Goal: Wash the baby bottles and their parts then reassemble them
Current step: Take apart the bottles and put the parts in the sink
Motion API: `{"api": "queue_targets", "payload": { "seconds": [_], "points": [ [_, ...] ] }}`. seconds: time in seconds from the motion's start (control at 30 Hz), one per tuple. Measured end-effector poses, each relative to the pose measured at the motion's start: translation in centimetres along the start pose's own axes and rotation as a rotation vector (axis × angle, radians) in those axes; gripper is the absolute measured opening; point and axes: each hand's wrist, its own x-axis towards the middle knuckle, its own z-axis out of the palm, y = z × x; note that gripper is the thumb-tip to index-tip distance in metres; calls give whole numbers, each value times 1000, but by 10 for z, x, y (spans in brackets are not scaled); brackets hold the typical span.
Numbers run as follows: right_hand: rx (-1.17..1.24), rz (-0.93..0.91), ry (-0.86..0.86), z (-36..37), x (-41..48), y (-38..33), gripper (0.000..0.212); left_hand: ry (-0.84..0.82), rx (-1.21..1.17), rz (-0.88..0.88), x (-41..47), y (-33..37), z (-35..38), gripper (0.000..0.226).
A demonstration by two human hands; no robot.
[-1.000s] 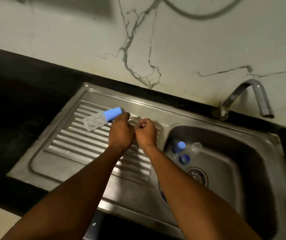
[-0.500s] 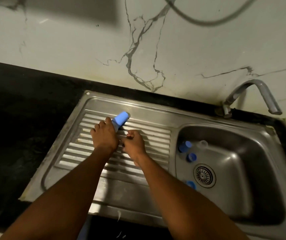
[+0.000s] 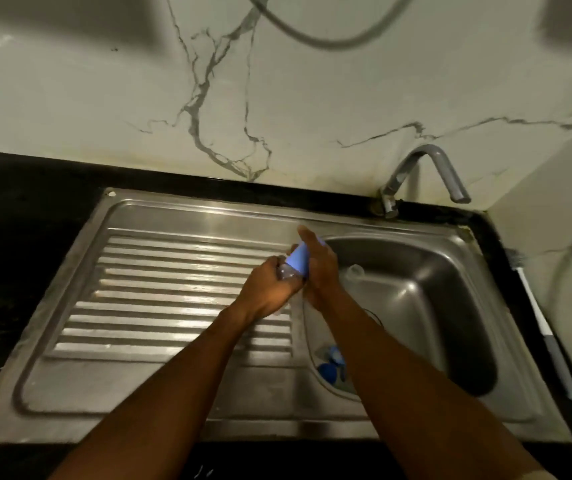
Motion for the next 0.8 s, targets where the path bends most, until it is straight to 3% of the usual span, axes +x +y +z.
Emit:
{"api": "queue_targets", "payload": {
  "seconds": [0.07, 0.23, 0.33, 0.43, 0.57, 0.63, 0.7, 0.8],
  "points": [
    [4, -2, -19, -28, 0, -15, 15, -102, -26, 32, -7, 14, 28, 36],
    [12, 99, -48, -95, 4, -40, 22, -181, -170, -1, -10, 35, 96, 27],
    [215, 168, -58, -136, 14, -52, 30, -304, -263, -94, -8, 47, 128, 38],
    [451, 165, 41, -189, 34, -60, 30, -356, -414, -201, -15, 54, 163, 21],
    [25, 249, 50, -274, 71, -41, 7, -302, -397, -223, -14, 52, 207, 15],
    [-223, 327, 54, -306, 96, -19, 15, -252, -364, -233, -10, 47, 227, 11],
    [-426, 225, 100, -329, 117, -2, 17, -195, -321, -234, -9, 42, 244, 11],
    [-710, 78, 17, -347, 139, 16, 20, -88, -305, -262, -12, 32, 266, 27]
  ]
}}
